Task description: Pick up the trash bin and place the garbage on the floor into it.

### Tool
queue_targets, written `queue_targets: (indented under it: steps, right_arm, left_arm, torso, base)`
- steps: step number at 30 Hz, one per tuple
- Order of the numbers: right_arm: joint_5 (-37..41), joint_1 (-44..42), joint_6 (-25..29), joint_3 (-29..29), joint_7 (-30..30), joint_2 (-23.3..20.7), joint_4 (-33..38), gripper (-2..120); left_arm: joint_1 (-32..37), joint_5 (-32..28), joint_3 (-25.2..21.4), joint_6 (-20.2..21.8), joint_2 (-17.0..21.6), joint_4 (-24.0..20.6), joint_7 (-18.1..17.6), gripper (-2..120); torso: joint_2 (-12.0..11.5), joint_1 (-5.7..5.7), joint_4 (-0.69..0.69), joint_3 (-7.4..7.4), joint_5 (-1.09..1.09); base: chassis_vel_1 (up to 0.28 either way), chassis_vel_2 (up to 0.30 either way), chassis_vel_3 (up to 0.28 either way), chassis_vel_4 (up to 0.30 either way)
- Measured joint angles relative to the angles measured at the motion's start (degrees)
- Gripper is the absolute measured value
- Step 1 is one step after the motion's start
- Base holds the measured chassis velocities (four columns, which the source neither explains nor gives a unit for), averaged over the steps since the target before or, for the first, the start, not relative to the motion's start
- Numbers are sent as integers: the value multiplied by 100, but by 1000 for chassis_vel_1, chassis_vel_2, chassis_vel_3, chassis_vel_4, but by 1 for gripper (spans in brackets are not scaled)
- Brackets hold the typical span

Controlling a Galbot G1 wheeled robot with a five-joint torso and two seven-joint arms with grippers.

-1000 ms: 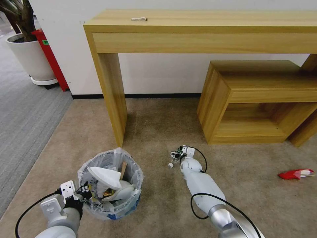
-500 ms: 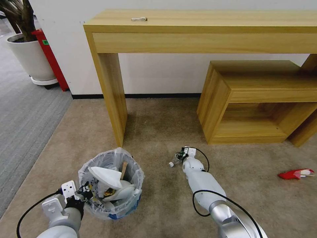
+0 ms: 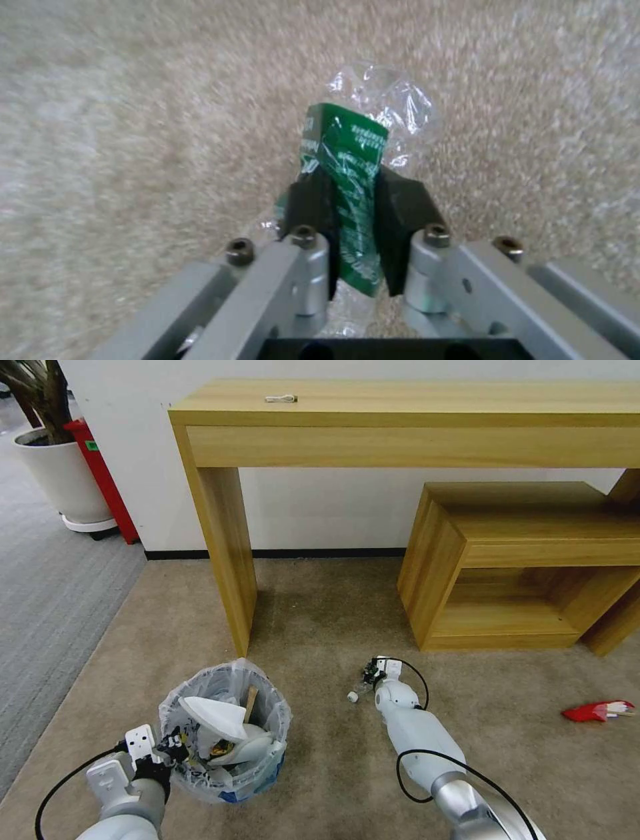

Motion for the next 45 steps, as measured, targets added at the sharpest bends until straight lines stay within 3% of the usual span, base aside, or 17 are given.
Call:
queue_targets:
  steps: [5, 9, 12, 14, 18, 21, 22, 24, 26, 28, 30, 32, 36, 45]
  right_arm:
    - [250, -352, 111, -258, 48, -283, 677, 3]
    - [536, -789, 319, -494, 43, -594, 1524, 3]
    - [812, -1146, 553, -636, -18, -857, 2647, 3]
    - [874, -1213, 627, -665, -61, -920, 2932, 3]
    - [1055, -1349, 1062, -751, -394, -1088, 3700, 3]
    - [1103, -1354, 1795, -814, -1055, -1167, 4172, 3]
    - [1103, -1354, 1795, -814, -1055, -1167, 4172, 3]
    - [1256, -1319, 2252, -893, -1654, -1178, 4413, 3]
    - [1285, -1312, 2312, -909, -1740, -1177, 4439, 3]
    - [1568, -1283, 2711, -1067, -2411, -1153, 4608, 3]
    - [1662, -1279, 2820, -1128, -2622, -1144, 4639, 3]
    - [1872, -1291, 3088, -1351, -3350, -1094, 4687, 3]
    - [1677, -1355, 3256, -1634, -4197, -1016, 4604, 3]
    - [841, -1387, 3484, -1833, -4790, -952, 4276, 3]
  left_arm:
    - [-8, -5, -16, 0, 10, 10, -1, 0]
    - [-46, -8, -12, 0, 11, 82, -3, 0]
    - [-113, -9, 15, 6, 7, 162, -6, 0]
    - [-122, -9, 28, 10, 2, 176, -8, 0]
    - [-134, -13, 81, 24, -13, 200, -9, 0]
    - [-125, -11, 115, 28, -12, 201, -10, 0]
    - [-125, -11, 115, 28, -12, 201, -10, 0]
    - [-116, -7, 140, 29, -9, 208, -9, 0]
    - [-116, -5, 145, 28, -9, 214, -9, 0]
    - [-110, 5, 179, 28, -11, 252, -5, 0]
    - [-110, 10, 187, 28, -11, 258, -5, 0]
    - [-116, 16, 211, 27, -13, 261, 1, 0]
    - [-134, 5, 213, 26, -4, 261, 7, 0]
    - [-145, -30, 186, 24, 23, 260, 15, 0]
  torso:
    - [0, 0, 0, 0, 1]
    - [0, 0, -1, 1, 0]
    - [0, 0, 0, 0, 0]
    - [0, 0, 0, 0, 1]
    - [0, 0, 0, 0, 1]
    - [0, 0, 0, 0, 0]
    - [0, 0, 0, 0, 0]
    - [0, 0, 0, 0, 0]
    - [0, 0, 0, 0, 0]
    - [0, 0, 0, 0, -1]
    - [0, 0, 0, 0, -1]
    - [0, 0, 1, 0, -1]
    - [0, 0, 0, 0, 0]
    - [0, 0, 0, 0, 0]
  base:
    - [0, 0, 0, 0]
    - [0, 0, 0, 0]
    - [0, 0, 0, 0]
    - [0, 0, 0, 0]
    - [0, 0, 0, 0]
    - [0, 0, 0, 0]
    - [0, 0, 0, 0]
    - [0, 0, 0, 0]
    - [0, 0, 0, 0]
    - [0, 0, 0, 0]
    - [0, 0, 0, 0]
    - [0, 0, 0, 0]
    - [0, 0, 0, 0]
    - [0, 0, 0, 0]
